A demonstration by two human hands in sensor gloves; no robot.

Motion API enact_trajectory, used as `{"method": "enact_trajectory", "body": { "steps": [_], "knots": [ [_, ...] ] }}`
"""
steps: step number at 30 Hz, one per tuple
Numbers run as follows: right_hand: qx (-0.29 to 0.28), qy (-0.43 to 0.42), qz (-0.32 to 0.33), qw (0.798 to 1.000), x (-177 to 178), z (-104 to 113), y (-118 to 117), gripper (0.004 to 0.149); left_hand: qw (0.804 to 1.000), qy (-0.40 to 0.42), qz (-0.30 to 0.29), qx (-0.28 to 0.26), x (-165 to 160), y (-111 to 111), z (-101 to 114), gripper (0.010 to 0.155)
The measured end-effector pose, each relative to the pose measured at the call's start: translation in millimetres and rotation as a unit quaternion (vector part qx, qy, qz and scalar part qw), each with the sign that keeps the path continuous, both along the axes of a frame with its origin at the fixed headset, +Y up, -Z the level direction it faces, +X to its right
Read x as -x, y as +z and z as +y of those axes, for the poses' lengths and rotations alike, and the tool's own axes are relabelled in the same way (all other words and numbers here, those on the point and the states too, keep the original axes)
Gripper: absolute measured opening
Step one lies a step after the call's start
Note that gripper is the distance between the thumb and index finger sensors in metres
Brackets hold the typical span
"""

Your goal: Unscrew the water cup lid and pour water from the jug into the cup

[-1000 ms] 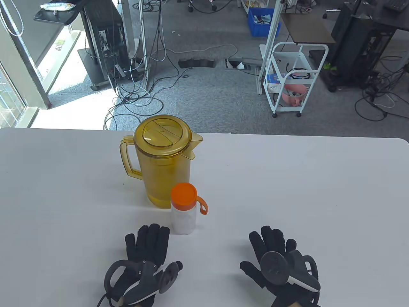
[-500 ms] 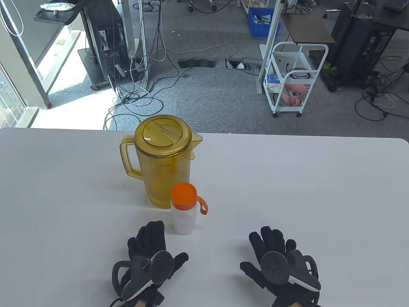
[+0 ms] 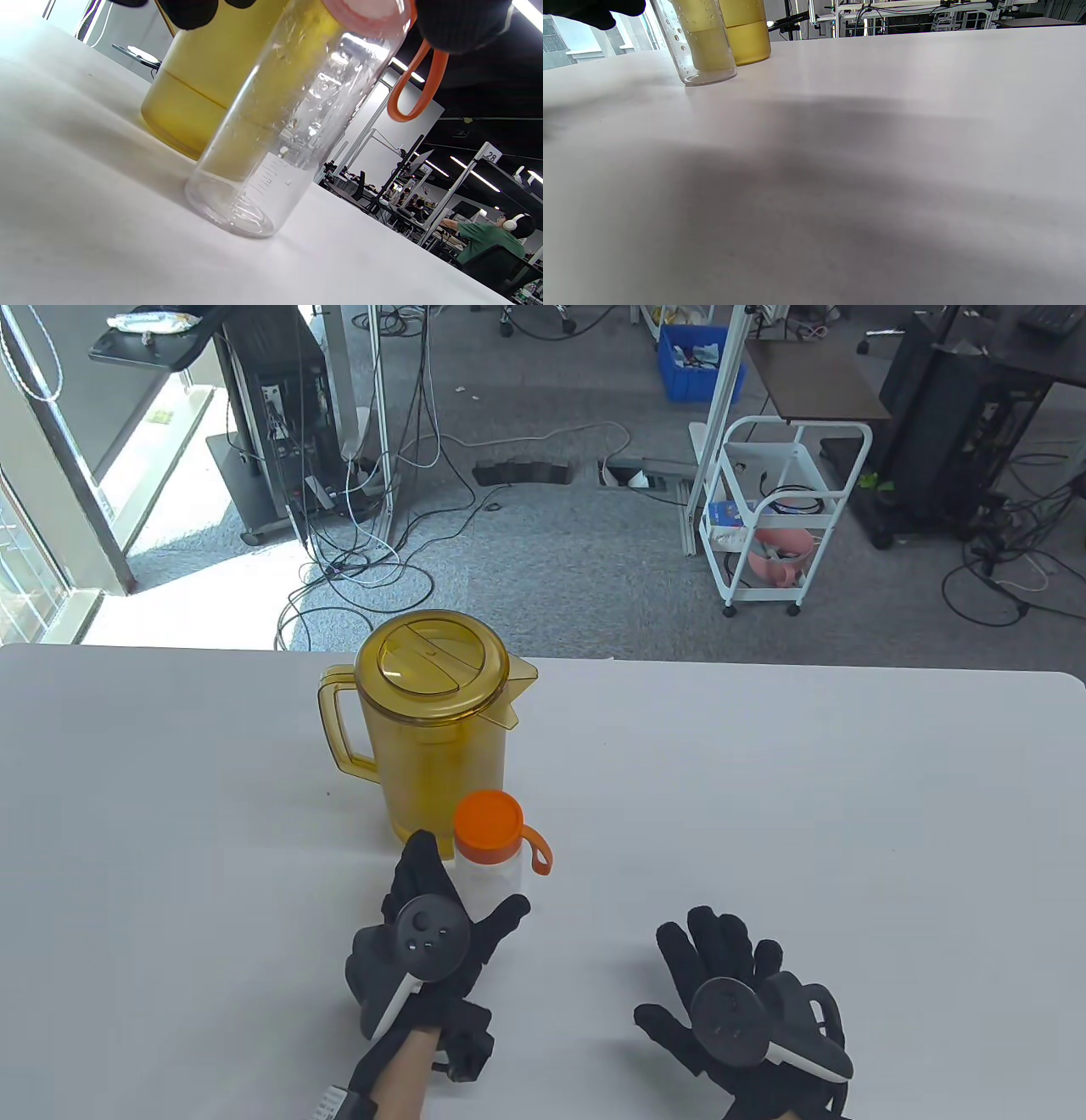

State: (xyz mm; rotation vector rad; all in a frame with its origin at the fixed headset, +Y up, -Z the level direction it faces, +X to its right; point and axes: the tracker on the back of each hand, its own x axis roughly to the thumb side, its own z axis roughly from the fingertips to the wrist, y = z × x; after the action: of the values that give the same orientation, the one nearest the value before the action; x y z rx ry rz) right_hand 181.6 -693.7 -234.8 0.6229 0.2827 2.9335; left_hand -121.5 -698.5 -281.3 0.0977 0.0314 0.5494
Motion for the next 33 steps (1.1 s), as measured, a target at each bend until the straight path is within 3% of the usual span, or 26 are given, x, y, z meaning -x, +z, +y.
{"method": "enact_trajectory", "body": {
  "steps": [8, 18, 26, 33],
  "knots": [
    [0.002, 0.003, 0.007, 1.0, 2.3, -0.3, -0.1, 0.085, 0.999, -0.031, 0.015, -0.005, -11.3, -13.7, -17.3, 0.12],
    [0.003, 0.004, 0.013, 1.0, 4.0, -0.7, -0.1, 0.086, 0.999, -0.002, 0.045, -0.018, -8.8, -24.3, -27.9, 0.112],
    [0.001, 0.004, 0.015, 1.0, 4.7, -0.2, 0.2, 0.086, 0.999, -0.031, 0.023, -0.038, -11.0, -26.4, -22.1, 0.11],
    [0.007, 0.01, 0.019, 1.0, 6.1, -1.8, 0.3, 0.086, 0.998, 0.006, -0.027, -0.062, -17.6, -7.8, -6.2, 0.11]
  ]
}}
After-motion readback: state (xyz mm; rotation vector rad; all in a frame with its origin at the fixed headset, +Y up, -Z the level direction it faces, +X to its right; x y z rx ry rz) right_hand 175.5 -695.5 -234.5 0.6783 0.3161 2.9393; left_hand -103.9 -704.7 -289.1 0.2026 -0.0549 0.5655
